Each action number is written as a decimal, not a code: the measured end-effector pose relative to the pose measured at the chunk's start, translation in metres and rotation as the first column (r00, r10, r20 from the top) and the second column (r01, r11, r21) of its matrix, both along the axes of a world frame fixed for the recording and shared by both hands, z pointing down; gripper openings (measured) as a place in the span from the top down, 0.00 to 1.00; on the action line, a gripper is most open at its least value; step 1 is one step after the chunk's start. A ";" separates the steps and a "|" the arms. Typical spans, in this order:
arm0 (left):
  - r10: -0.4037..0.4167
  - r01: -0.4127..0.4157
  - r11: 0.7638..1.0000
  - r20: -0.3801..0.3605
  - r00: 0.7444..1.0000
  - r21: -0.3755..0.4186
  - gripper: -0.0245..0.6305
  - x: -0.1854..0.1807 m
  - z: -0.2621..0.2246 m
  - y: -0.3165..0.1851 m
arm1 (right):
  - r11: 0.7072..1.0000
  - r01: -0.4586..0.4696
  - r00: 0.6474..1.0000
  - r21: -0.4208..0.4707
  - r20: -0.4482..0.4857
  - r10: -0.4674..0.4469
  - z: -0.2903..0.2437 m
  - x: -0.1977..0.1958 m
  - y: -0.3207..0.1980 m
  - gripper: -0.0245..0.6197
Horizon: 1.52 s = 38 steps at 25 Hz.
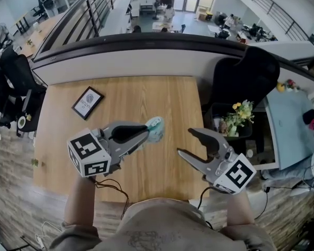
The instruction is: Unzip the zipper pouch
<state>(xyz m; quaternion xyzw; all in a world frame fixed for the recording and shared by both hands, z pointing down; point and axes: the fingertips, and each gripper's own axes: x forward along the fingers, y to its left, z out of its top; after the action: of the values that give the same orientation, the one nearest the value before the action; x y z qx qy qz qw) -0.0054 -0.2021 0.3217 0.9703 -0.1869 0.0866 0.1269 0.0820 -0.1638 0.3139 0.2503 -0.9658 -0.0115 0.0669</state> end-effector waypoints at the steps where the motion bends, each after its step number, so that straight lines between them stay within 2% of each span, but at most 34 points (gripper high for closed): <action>1: 0.023 -0.023 1.000 0.003 1.000 0.005 0.92 -0.001 -0.002 0.004 | 1.000 0.019 1.000 -0.013 -0.002 -0.019 -0.001 0.000 0.002 0.63; 5: 0.162 -0.162 0.987 0.005 0.987 0.023 0.92 0.005 -0.010 0.031 | 0.983 0.161 0.987 -0.087 0.010 -0.161 -0.005 -0.008 0.017 0.61; 9: 0.322 -0.323 0.945 0.026 0.946 0.054 0.92 0.017 -0.012 0.064 | 0.954 0.270 0.963 -0.128 0.007 -0.271 -0.004 -0.019 0.029 0.61; 11: 0.366 -0.368 0.927 0.038 0.930 0.070 0.92 0.021 -0.011 0.074 | 0.931 0.335 0.941 -0.146 0.011 -0.338 -0.003 -0.025 0.037 0.61; 14: 0.396 -0.398 0.915 0.035 0.917 0.074 0.92 0.026 -0.010 0.081 | 0.899 0.405 0.913 -0.168 0.018 -0.408 -0.001 -0.031 0.047 0.62; 16: 0.408 -0.409 0.909 0.031 0.912 0.074 0.92 0.027 -0.009 0.083 | 0.894 0.412 0.910 -0.177 0.027 -0.414 0.001 -0.032 0.046 0.68; 19: 0.416 -0.416 0.907 0.027 0.909 0.061 0.92 0.027 -0.007 0.084 | 0.882 0.431 0.901 -0.189 0.052 -0.430 0.004 -0.033 0.046 0.84; 23: 0.383 -0.383 0.923 0.010 0.924 0.023 0.92 0.028 -0.008 0.082 | 0.874 0.438 0.898 -0.209 0.067 -0.434 0.007 -0.035 0.046 0.90; 25: 0.359 -0.360 0.931 0.028 0.933 0.062 0.91 0.026 -0.004 0.077 | 0.889 0.406 0.913 -0.210 0.056 -0.404 0.009 -0.035 0.041 0.91; 27: 0.300 -0.302 0.951 0.035 0.953 0.074 0.88 0.024 -0.002 0.070 | 0.912 0.357 0.932 -0.201 0.023 -0.360 0.010 -0.035 0.035 0.91; 29: 0.235 -0.238 0.968 0.047 0.971 0.081 0.87 0.022 -0.003 0.063 | 0.935 0.302 0.949 -0.188 -0.038 -0.314 0.015 -0.036 0.029 0.91; 31: 0.205 -0.210 0.973 0.060 0.977 0.098 0.85 0.021 -0.004 0.060 | 0.950 0.257 0.954 -0.175 -0.113 -0.279 0.023 -0.036 0.025 0.91; 33: 0.202 -0.212 0.970 0.089 0.975 0.122 0.77 0.022 -0.006 0.059 | 0.956 0.242 0.947 -0.163 -0.174 -0.270 0.032 -0.039 0.025 0.91; 38: 0.278 -0.309 0.934 0.177 0.944 0.177 0.76 0.037 -0.005 0.070 | 0.952 0.265 0.933 -0.156 -0.210 -0.294 0.039 -0.049 0.033 0.91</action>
<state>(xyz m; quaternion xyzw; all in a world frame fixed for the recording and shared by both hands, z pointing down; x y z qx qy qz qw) 0.0312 -0.1324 0.3164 0.9860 -0.0564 0.1572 -0.0012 0.0335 -0.1309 0.3534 0.1025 -0.9760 0.0107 0.1918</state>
